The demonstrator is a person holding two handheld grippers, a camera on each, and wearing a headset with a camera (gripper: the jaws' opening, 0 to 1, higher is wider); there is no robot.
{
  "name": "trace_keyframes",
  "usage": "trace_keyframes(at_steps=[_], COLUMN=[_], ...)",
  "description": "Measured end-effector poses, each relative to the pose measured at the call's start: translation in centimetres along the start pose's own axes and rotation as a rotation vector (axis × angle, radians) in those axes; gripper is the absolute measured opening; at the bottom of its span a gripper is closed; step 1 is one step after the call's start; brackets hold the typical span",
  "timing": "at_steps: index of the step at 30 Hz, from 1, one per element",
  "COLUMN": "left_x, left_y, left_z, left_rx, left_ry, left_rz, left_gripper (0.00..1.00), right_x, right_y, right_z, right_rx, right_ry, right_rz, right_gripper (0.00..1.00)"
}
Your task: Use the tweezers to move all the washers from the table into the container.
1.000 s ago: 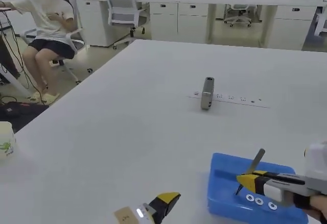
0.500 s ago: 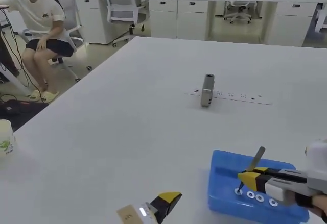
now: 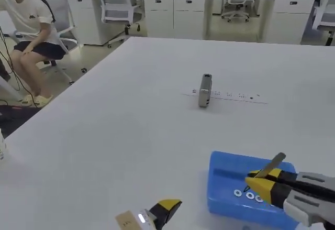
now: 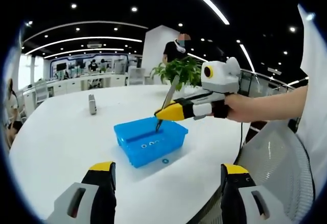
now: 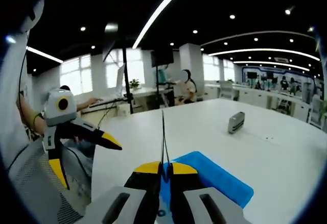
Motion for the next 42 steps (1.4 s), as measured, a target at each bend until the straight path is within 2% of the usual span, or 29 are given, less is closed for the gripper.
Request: trace_keyframes(at_steps=[1, 4, 8, 11, 14, 16, 18, 24, 27, 29, 36, 40, 41, 42], left_x=[0.0, 0.0, 0.1, 0.1, 0.1, 0.1, 0.1, 0.1, 0.1, 0.1, 0.2, 0.2, 0.2, 0.2], left_y=[0.0, -0.1, -0.2, -0.2, -0.1, -0.1, -0.1, -0.1, -0.2, -0.2, -0.2, -0.3, -0.3, -0.3], left_z=[0.0, -0.1, -0.2, -0.3, -0.4, -0.4, -0.5, -0.6, -0.7, -0.7, -0.9, -1.0, -1.0, -1.0], left_rx=[0.0, 0.002, 0.007, 0.013, 0.012, 0.01, 0.014, 0.015, 0.014, 0.016, 0.016, 0.012, 0.012, 0.012], left_ry=[0.004, 0.013, 0.023, 0.032, 0.036, 0.04, 0.045, 0.059, 0.064, 0.067, 0.074, 0.071, 0.07, 0.069], left_rz=[-0.001, -0.007, -0.015, -0.015, -0.012, -0.011, -0.01, -0.014, -0.018, -0.02, -0.029, -0.037, -0.037, -0.038], left_gripper=[0.85, 0.85, 0.84, 0.84, 0.84, 0.83, 0.83, 0.83, 0.83, 0.82, 0.81, 0.81, 0.81, 0.81], right_x=[-0.2, -0.4, -0.2, 0.3, 0.8, 0.9, 1.1, 0.8, 0.7, 0.5, -0.4, -0.8, -0.9, -1.0], right_y=[0.7, 1.5, 1.9, 2.2, 2.1, 2.2, 2.1, 1.8, 1.7, 2.0, 2.9, 3.6, 3.6, 3.5], right_z=[-0.2, -1.0, -2.8, -3.8, -5.1, -5.7, -5.9, -6.4, -6.3, -6.3, -6.3, -6.4, -6.4, -6.4], right_rx=[-0.036, -0.044, -0.14, -0.192, -0.287, -0.3, -0.301, -0.273, -0.205, -0.133, -0.016, 0.106, 0.147, 0.155], right_ry=[0.022, 0.047, 0.138, 0.183, 0.269, 0.292, 0.29, 0.293, 0.274, 0.262, 0.252, 0.242, 0.238, 0.229], right_rz=[0.017, 0.059, 0.086, 0.117, 0.11, 0.113, 0.103, 0.095, 0.076, 0.073, 0.071, 0.07, 0.053, 0.042], right_gripper=[0.01, 0.01, 0.01, 0.01, 0.01, 0.01, 0.01, 0.01, 0.02, 0.02, 0.02, 0.02, 0.02, 0.02])
Point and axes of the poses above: the centre of the closed fingertips' face, and the gripper's own axes: x roughly forward along the fingers, y roughly to its left, z roughly out of its top, the point moved 7 cm from there along -x, roughly backward along the fingers, and after that the axes turned 12 degrees about -y, right-handed, at the moved point
